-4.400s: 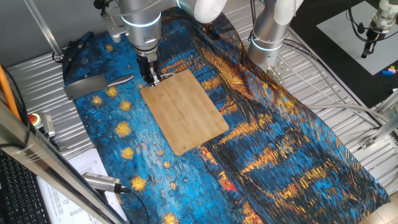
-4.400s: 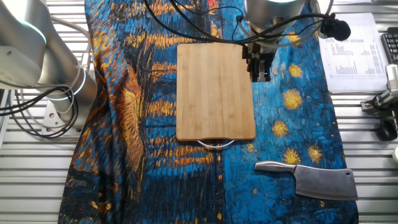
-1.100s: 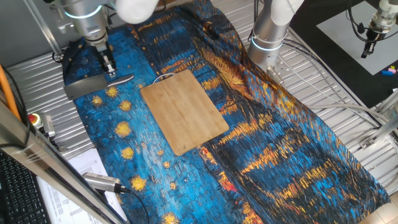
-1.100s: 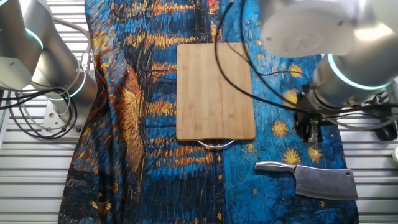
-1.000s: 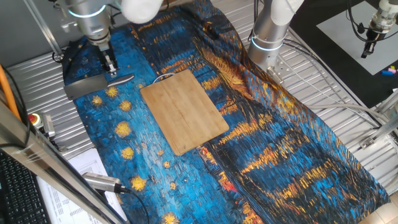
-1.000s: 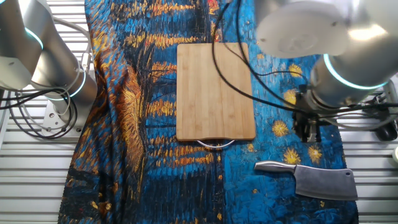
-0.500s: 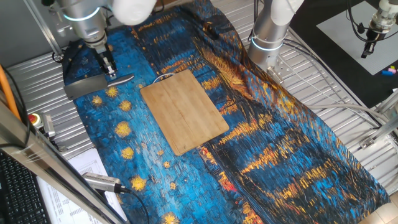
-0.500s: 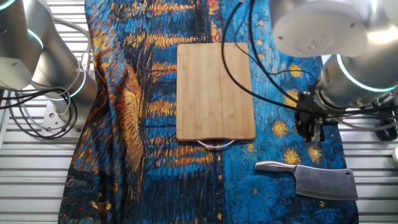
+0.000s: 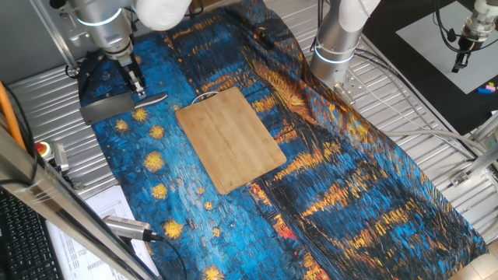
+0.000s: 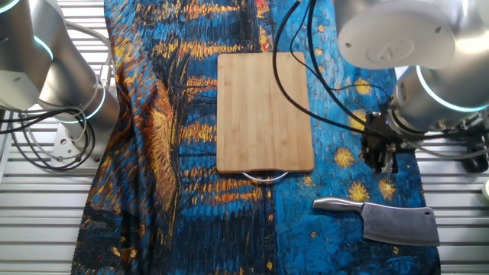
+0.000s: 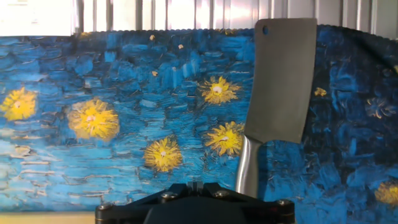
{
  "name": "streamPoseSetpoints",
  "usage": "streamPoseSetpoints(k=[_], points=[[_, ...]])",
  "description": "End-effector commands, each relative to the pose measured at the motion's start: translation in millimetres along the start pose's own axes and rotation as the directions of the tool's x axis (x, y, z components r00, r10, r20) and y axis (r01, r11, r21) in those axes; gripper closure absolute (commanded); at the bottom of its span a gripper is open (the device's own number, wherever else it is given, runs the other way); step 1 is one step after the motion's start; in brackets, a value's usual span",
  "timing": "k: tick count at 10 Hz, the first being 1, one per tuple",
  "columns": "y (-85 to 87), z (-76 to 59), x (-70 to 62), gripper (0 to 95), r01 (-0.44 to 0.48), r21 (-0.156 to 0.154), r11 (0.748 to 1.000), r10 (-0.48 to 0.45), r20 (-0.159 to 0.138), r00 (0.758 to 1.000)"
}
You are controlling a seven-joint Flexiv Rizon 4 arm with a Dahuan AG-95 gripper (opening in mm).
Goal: Put the knife on the cutting board
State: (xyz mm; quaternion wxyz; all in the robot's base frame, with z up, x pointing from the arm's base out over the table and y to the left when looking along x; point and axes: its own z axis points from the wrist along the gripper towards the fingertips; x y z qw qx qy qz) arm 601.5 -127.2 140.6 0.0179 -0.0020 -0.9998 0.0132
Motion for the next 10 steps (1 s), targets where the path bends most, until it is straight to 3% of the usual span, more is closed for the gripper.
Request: streamPoseSetpoints(k=[1, 7, 10], points=[[-8.6, 6.8, 2.7, 95.0, 0.043, 0.033, 0.999, -0.043, 0.007, 0.999], [-62.7, 41.5, -8.2, 95.0, 0.103, 0.061, 0.993, -0.103, 0.004, 0.995], [-69.5, 51.0, -6.1, 95.0, 0.084, 0.058, 0.995, -0.085, 0.003, 0.996]])
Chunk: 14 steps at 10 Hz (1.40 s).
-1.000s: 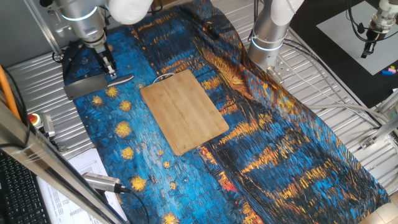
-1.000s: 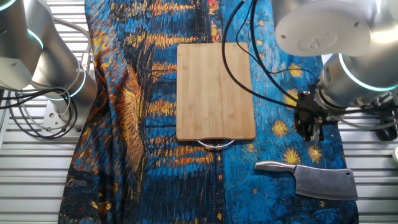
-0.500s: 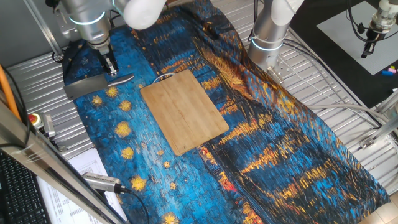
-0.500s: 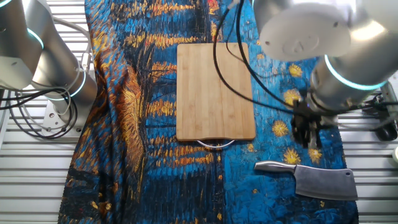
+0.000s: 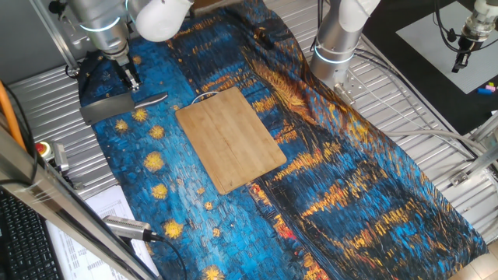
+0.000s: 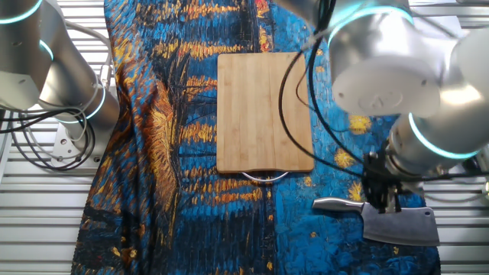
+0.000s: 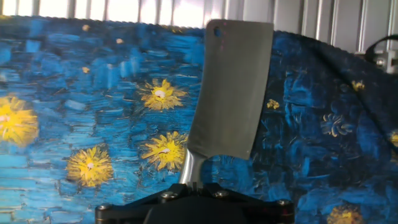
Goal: Put the knife on the cutting board
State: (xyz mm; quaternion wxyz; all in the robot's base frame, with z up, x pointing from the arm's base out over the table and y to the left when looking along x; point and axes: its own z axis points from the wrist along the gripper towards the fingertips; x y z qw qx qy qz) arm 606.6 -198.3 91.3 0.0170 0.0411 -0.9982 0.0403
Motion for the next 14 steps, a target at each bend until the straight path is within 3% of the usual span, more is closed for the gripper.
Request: streamPoseSetpoints(k=[1, 6, 7, 8, 9, 12, 14], points=[[1.0, 1.0, 2.4, 95.0, -0.004, 0.003, 1.0, 0.004, 0.002, 1.0], [1.0, 15.4, 4.8, 95.0, 0.003, 0.001, 1.0, -0.003, 0.014, 1.0], [1.1, 18.0, 4.5, 76.0, 0.012, -0.001, 1.0, -0.012, 0.015, 1.0], [1.4, 21.5, 3.0, 76.0, 0.021, -0.003, 1.0, -0.021, 0.035, 0.999], [1.4, 21.9, 0.8, 57.0, 0.026, -0.008, 1.0, -0.025, 0.042, 0.999], [1.6, 29.2, -8.0, 57.0, 0.02, -0.028, 0.999, -0.019, 0.012, 1.0], [1.6, 31.2, -7.8, 57.0, 0.032, -0.062, 0.998, -0.031, 0.01, 0.999]])
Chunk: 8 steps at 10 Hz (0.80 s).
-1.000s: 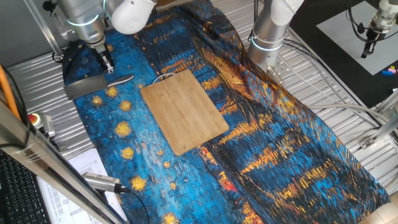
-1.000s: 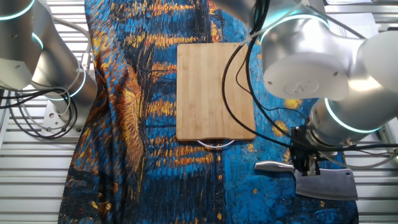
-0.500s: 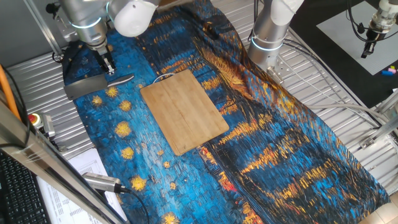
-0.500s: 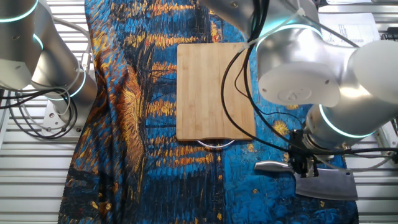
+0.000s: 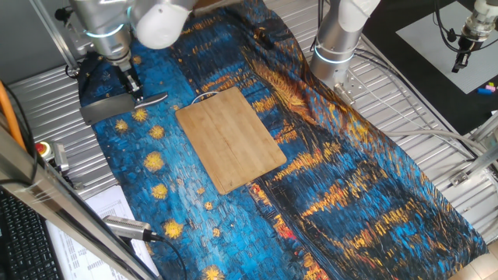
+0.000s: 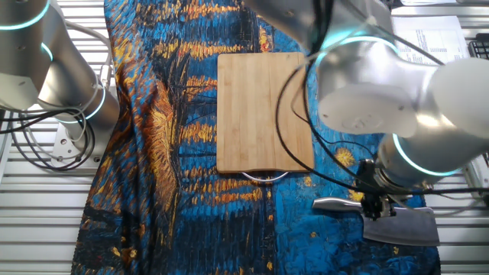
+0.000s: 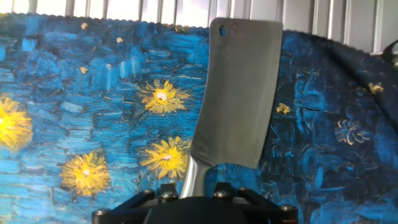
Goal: Put the knife on the cutting board
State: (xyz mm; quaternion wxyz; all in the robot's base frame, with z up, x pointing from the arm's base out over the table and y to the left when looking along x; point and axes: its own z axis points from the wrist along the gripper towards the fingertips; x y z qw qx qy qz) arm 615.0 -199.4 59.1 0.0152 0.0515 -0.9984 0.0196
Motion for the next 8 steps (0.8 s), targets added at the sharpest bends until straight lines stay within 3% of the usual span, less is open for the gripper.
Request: streamPoseSetpoints(k=[1, 3, 5, 8], points=[[1.0, -0.6, 1.7, 57.0, 0.018, -0.029, 0.999, -0.017, 0.006, 1.0], [1.0, -0.6, 1.7, 57.0, 0.006, -0.027, 1.0, -0.006, -0.005, 1.0], [1.0, -0.6, 1.7, 57.0, 0.014, -0.031, 0.999, -0.015, -0.045, 0.999], [0.1, 9.8, 3.5, 57.0, 0.006, -0.03, 1.0, -0.007, -0.042, 0.999]])
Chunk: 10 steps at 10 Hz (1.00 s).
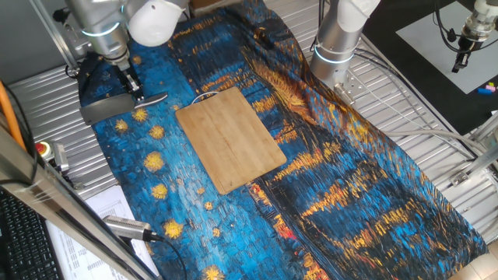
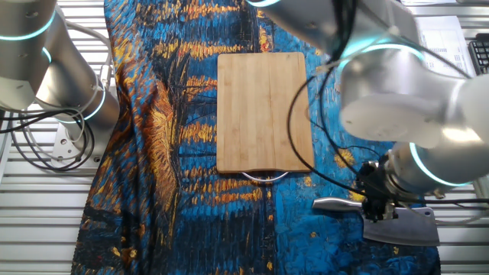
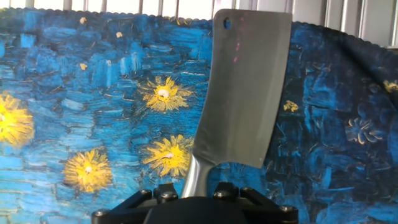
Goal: Put the knife on the cutting board
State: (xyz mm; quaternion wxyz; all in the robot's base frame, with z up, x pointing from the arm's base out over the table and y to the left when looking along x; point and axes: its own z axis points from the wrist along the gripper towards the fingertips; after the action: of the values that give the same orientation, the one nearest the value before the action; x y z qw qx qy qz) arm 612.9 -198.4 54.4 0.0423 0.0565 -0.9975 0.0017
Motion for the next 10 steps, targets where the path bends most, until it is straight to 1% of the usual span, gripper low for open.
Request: streamPoseSetpoints(k=[1, 2, 3, 4, 5, 7, 10], points=[[-1.9, 10.7, 1.7, 57.0, -0.004, 0.009, 1.0, 0.003, 0.017, 1.0], [-2.1, 11.8, 1.6, 57.0, -0.003, 0.013, 1.0, 0.003, 0.018, 1.0], [-2.1, 11.7, 1.6, 38.0, 0.002, 0.011, 1.0, -0.002, 0.02, 1.0], [-1.1, 12.5, 1.4, 38.0, 0.004, 0.011, 1.0, -0.004, 0.016, 1.0], [-1.0, 16.5, 1.0, 38.0, -0.02, 0.02, 1.0, 0.019, 0.011, 1.0], [-2.9, 18.2, 0.9, 38.0, -0.029, 0.021, 0.999, 0.029, 0.013, 0.999], [-4.3, 21.6, 0.2, 38.0, -0.035, 0.015, 0.999, 0.035, 0.011, 0.999]])
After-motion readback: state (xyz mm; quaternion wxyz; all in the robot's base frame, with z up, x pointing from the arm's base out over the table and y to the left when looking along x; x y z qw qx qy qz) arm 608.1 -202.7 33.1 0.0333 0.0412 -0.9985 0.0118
